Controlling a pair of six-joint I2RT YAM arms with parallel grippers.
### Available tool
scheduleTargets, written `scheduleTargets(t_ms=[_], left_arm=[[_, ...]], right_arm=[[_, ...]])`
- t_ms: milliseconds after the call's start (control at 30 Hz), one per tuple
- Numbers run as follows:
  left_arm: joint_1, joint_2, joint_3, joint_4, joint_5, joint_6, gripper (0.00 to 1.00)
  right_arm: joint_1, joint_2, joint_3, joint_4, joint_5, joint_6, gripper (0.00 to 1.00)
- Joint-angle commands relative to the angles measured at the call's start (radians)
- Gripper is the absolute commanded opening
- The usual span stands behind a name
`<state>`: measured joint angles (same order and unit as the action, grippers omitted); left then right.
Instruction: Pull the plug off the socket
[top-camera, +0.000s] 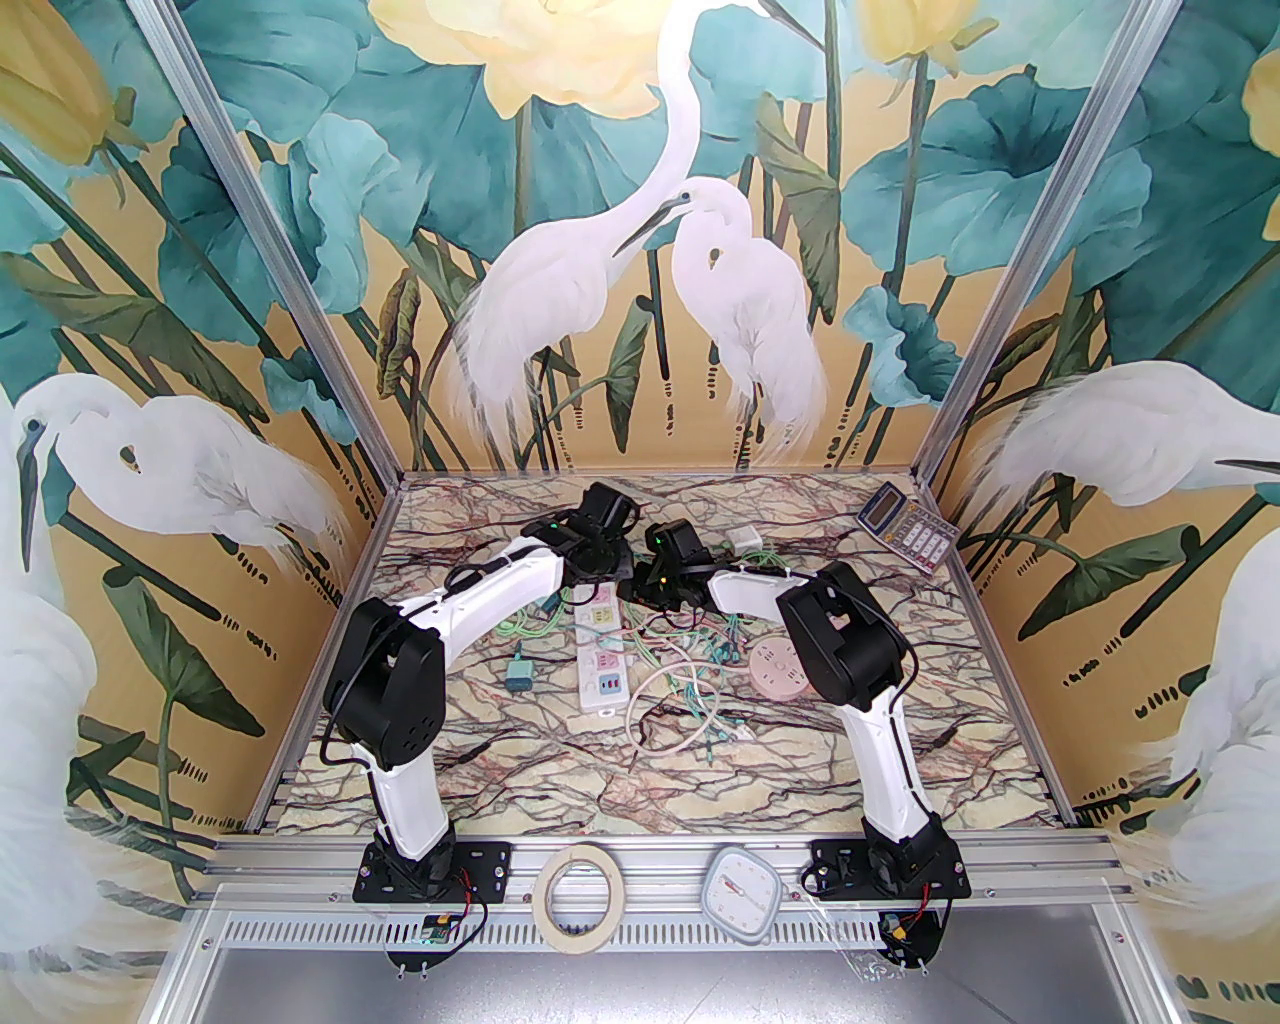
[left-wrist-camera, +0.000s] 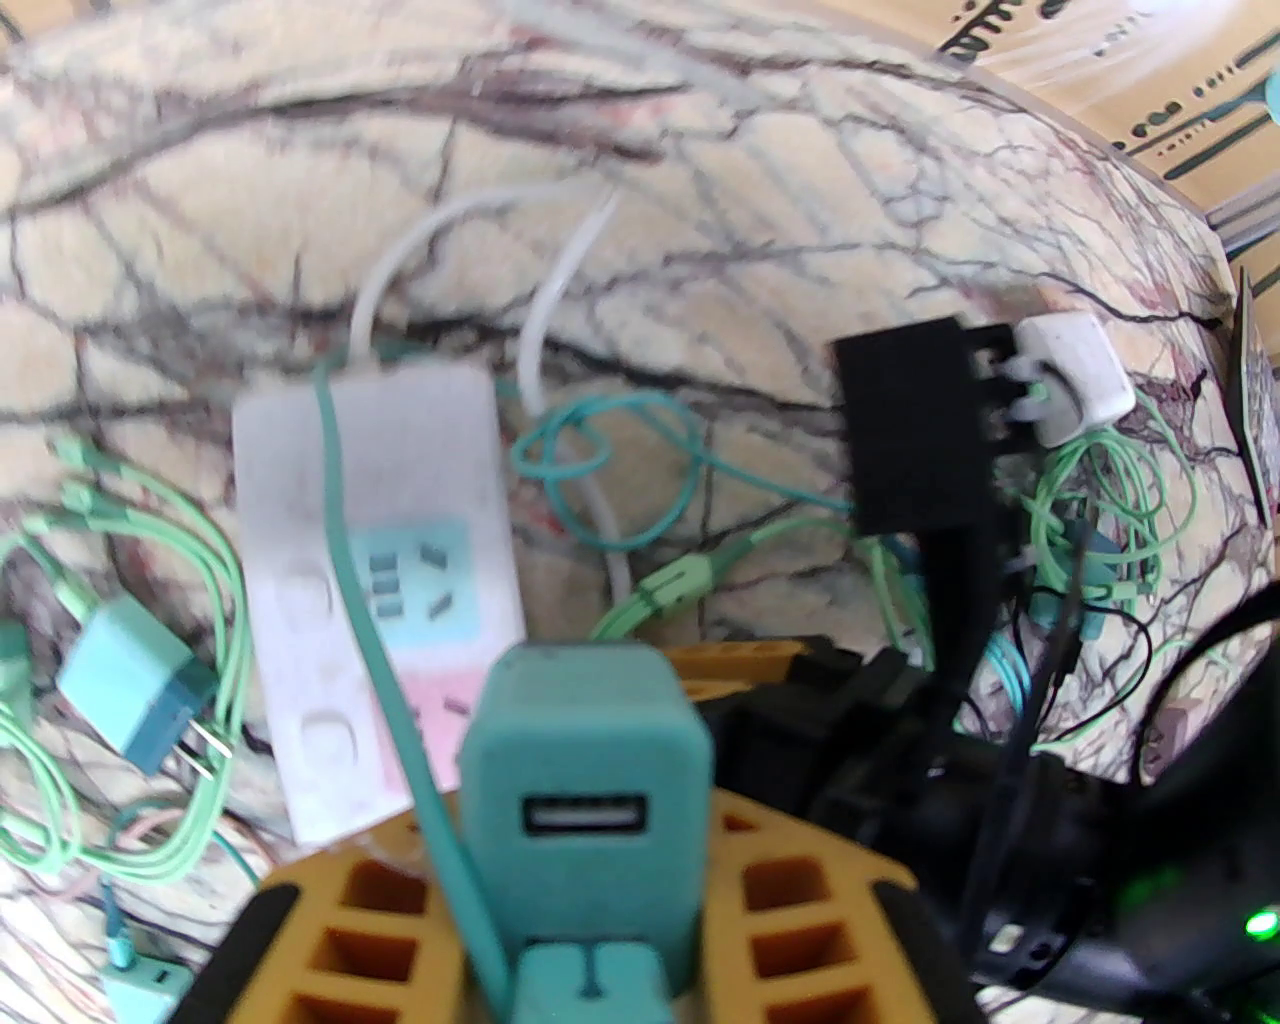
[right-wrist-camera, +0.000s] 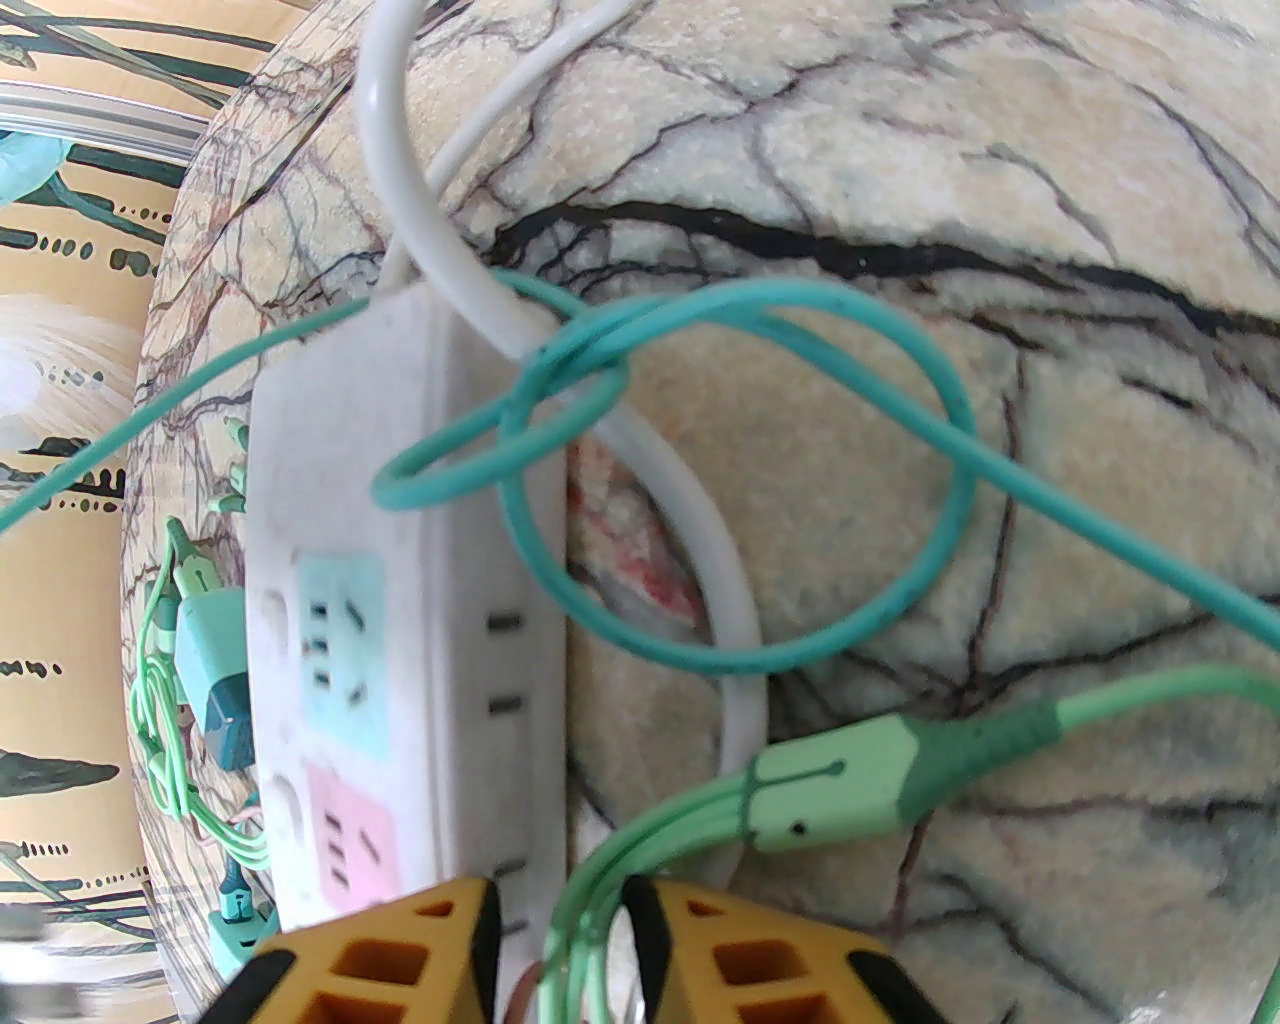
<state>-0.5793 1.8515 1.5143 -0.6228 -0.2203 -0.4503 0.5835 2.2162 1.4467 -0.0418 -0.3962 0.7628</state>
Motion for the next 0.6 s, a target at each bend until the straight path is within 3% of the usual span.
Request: scheduleTargets(t_ms=[0, 200, 367, 467, 567], left_arm=[[-0.002, 0.009, 0.032, -0.035, -0.066, 0.044, 0.1], [0.012, -0.022, 0.033, -0.042, -0.07, 0.036, 0.1], [0.089, -0.097, -0.011, -0.026, -0.023, 0.005, 0.1], [0.152, -0.157, -0.082, 0.02, 0.057, -0.026, 0.1], [0.171, -0.187, -0.128, 0.031, 0.054, -0.029, 0.11]], right_arm=[[0.006, 0.062, -0.018, -0.105, 0.06, -0.02, 0.33], [0.005, 0.059, -0.021, -0.107, 0.063, -0.021, 0.32], [0.003, 0.046, -0.033, -0.089, 0.064, -0.023, 0.33], [0.001, 0.005, -0.065, -0.048, 0.067, -0.042, 0.39], [0.003, -0.073, -0.127, 0.019, 0.094, -0.077, 0.48]])
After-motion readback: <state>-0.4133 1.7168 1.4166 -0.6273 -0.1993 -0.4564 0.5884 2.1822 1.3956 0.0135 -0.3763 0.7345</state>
